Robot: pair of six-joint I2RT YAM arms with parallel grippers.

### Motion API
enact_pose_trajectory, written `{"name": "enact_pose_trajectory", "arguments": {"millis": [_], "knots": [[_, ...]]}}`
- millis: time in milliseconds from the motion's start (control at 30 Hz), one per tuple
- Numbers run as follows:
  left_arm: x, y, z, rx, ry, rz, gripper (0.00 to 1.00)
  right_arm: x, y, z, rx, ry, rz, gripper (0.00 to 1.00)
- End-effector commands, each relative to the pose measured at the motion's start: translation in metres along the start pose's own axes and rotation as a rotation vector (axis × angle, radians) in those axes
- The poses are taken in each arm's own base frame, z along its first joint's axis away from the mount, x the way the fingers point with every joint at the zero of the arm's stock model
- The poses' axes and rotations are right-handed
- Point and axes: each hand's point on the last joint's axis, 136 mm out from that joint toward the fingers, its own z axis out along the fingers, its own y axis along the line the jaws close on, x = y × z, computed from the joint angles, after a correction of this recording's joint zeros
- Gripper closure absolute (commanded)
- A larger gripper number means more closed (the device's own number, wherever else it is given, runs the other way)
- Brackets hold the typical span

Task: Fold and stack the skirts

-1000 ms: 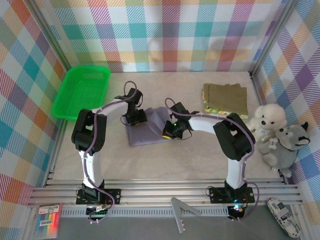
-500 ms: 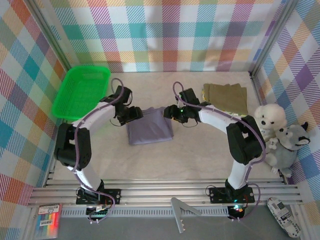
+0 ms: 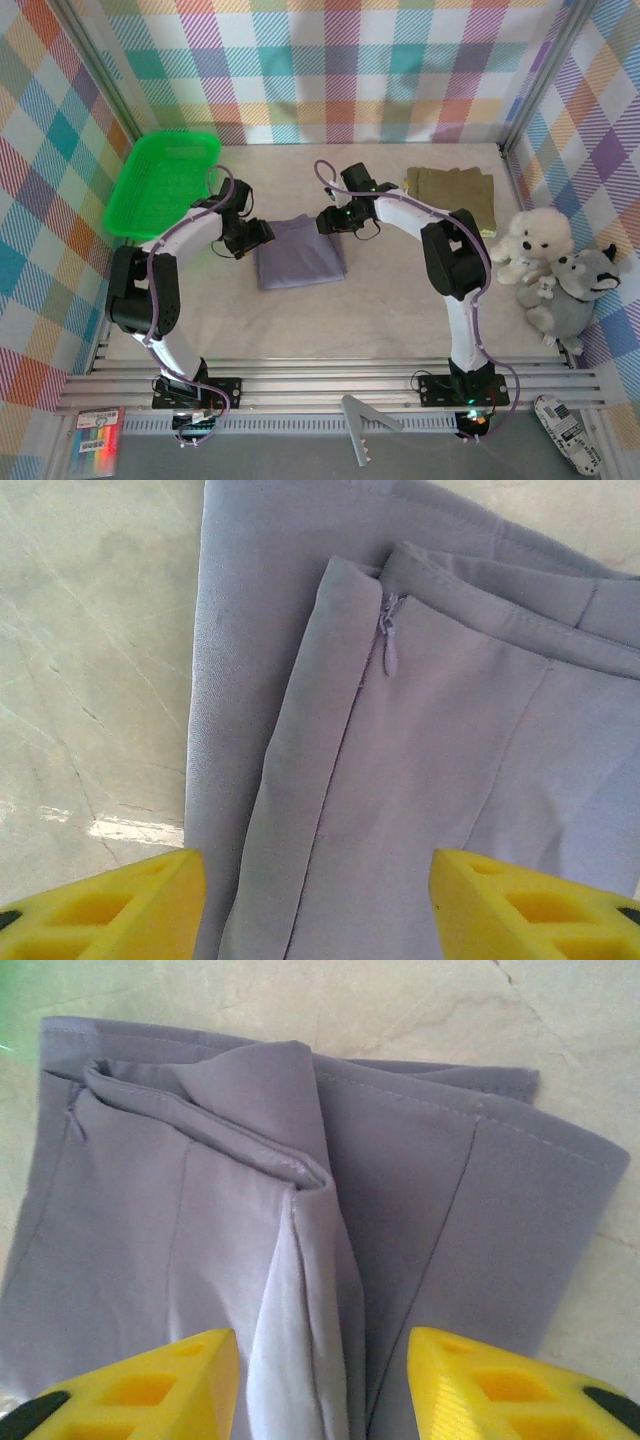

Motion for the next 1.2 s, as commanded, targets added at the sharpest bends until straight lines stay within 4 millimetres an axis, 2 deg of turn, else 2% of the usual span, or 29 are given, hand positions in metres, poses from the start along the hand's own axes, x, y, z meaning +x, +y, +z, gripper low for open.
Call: {"name": "enact_pose_trajectory", "arguments": {"millis": [0,67,167,300,367,467,567,733,900,1000,1167], "knots": [[-0.009,-0.005,0.001,0.03,-0.005,-0.034,0.39,0.009,0.007,0.01,-0.017,0.064,-0.049,0.54],[-0.01,-0.006,0.004,0.038,0.0,-0.038,0.39,0.007,0.009,0.012,-0.016,0.064,-0.063,0.63],[-0.012,-0.006,0.013,0.032,0.013,-0.036,0.39,-0.001,0.02,0.005,-0.024,0.031,-0.112,0.87],[-0.017,-0.004,0.028,0.022,0.033,-0.02,0.46,-0.012,0.037,-0.01,-0.075,-0.017,-0.128,0.98],[-0.021,-0.001,0.035,0.019,0.041,-0.023,0.54,-0.015,0.047,-0.015,-0.116,-0.03,-0.137,1.0],[-0.026,-0.002,0.03,0.091,0.022,-0.038,0.66,-0.018,0.06,-0.02,-0.179,-0.041,-0.159,1.0],[-0.025,0.001,0.02,0.148,-0.012,-0.025,0.68,-0.024,0.066,-0.017,-0.221,-0.046,-0.193,1.0],[-0.01,0.016,0.032,0.187,0.031,-0.03,0.84,-0.029,0.076,0.0,-0.325,-0.009,-0.252,0.99],[-0.006,0.036,0.04,0.181,0.023,-0.067,0.95,-0.045,0.048,0.027,-0.229,0.003,-0.219,0.91],[-0.002,0.043,0.047,0.174,0.039,-0.079,0.99,-0.047,0.039,0.038,-0.2,0.028,-0.213,0.85],[0.004,0.053,0.053,0.149,0.053,-0.088,1.0,-0.044,0.01,0.05,-0.062,0.072,-0.196,0.59]]}}
